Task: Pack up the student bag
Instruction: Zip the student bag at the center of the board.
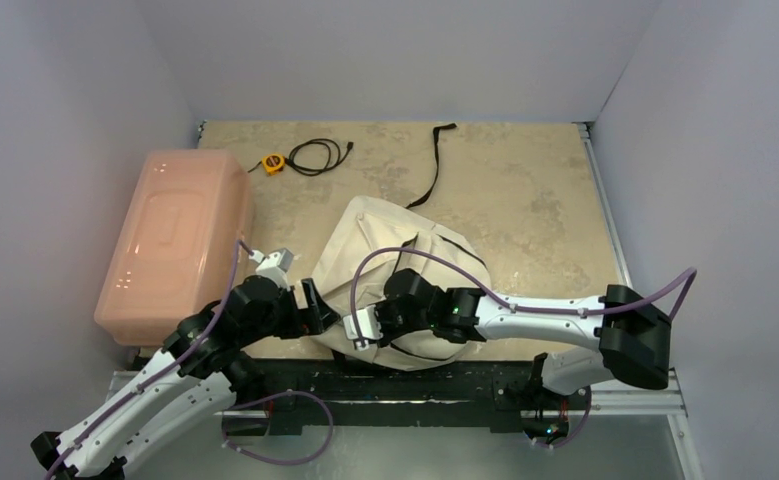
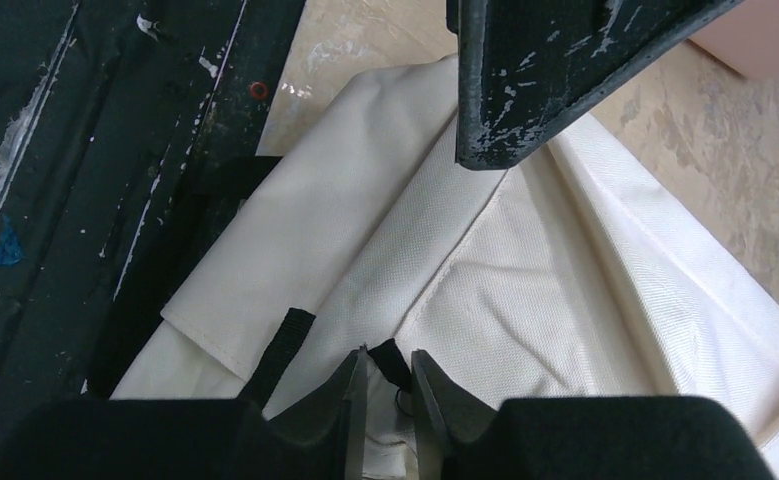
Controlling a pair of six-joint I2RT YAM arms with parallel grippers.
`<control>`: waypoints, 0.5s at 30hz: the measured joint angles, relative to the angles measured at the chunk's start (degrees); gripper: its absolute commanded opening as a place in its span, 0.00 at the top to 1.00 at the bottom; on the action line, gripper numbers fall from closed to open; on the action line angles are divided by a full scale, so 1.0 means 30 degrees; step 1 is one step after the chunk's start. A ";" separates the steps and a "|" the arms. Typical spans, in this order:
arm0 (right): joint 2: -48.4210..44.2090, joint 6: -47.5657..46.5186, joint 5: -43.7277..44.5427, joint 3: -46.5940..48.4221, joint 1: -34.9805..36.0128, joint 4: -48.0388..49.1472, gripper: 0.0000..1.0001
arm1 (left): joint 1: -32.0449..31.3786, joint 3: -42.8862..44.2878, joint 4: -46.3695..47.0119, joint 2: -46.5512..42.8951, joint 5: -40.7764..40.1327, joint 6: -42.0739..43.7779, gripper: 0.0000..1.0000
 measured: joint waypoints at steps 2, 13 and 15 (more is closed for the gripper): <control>0.0000 0.0102 -0.0007 0.0000 0.0000 0.0007 0.94 | 0.0000 -0.0044 0.0138 0.0007 0.0058 0.0000 0.16; -0.1151 0.3978 -0.0554 -0.0182 -0.0430 0.1749 1.00 | 0.0000 -0.1545 0.1916 0.0583 0.1413 -0.1209 0.25; -0.1960 0.5581 -0.0270 -0.0809 -0.0488 0.2703 1.00 | 0.0000 -0.1836 0.2433 0.0656 0.1545 -0.1770 0.26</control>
